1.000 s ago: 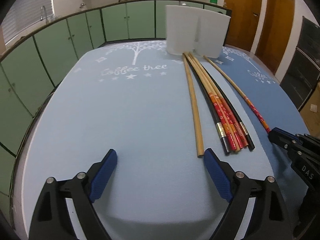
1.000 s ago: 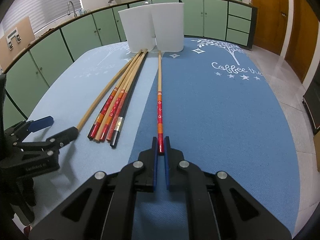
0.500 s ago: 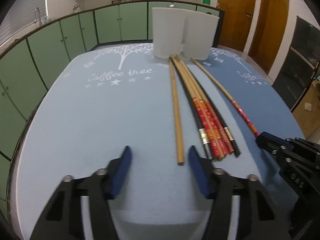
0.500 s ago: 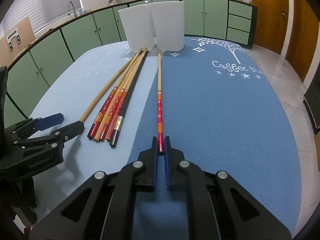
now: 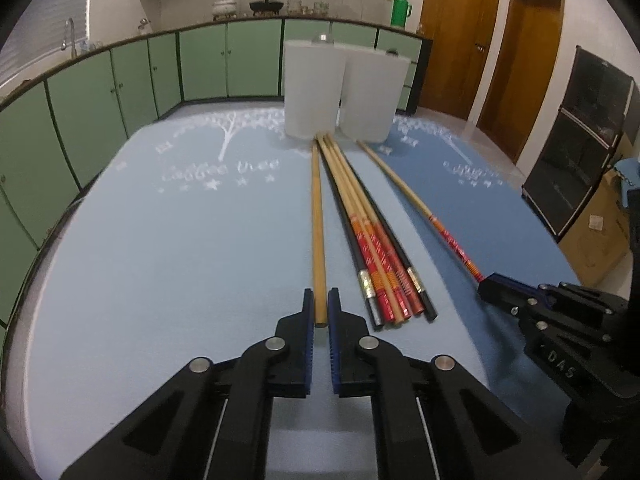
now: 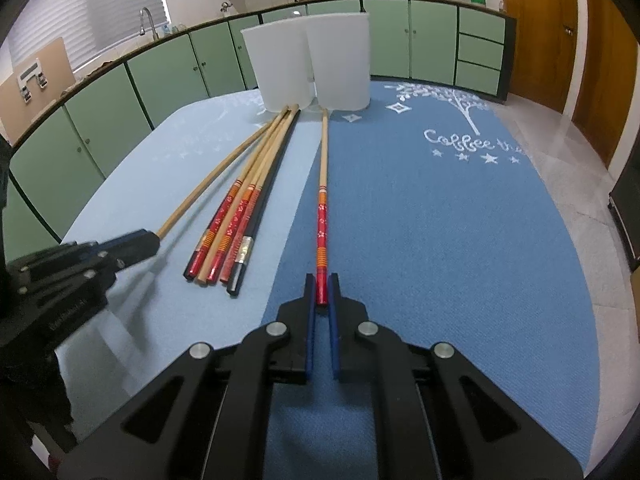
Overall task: Organize utensils
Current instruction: 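Carry both chopsticks up and drop them into the white holder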
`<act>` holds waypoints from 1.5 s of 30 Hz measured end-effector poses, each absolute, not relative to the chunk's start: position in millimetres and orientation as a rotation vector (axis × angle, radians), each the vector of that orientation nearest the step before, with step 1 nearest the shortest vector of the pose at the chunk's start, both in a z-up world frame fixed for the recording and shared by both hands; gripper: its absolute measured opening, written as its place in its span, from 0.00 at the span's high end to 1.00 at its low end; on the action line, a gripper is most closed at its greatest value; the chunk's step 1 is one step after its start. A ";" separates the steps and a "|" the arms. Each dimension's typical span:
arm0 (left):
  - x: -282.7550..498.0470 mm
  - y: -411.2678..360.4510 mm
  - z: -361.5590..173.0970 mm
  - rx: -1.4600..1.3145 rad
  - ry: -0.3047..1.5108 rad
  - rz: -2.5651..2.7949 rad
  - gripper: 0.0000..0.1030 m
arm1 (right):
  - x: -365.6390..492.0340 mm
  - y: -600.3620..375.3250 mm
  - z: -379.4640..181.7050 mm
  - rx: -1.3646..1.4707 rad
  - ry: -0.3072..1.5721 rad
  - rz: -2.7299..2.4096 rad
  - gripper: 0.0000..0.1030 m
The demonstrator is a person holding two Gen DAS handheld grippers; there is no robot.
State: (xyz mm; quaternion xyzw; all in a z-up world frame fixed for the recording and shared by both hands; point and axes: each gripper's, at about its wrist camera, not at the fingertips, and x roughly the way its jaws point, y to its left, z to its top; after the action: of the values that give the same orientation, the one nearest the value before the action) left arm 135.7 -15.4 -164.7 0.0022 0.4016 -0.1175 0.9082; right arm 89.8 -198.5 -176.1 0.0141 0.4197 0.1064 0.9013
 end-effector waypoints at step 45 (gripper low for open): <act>188.9 -7.5 30.1 -0.007 0.429 -0.338 0.94 | 181.3 -222.4 72.2 0.062 0.521 0.363 0.95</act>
State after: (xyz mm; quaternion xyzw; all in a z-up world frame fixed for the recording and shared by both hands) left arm 188.9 -7.5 30.1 -0.0036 0.2117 -0.1668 0.9630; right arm 181.3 -222.4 72.2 0.0307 0.2559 0.1786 0.9496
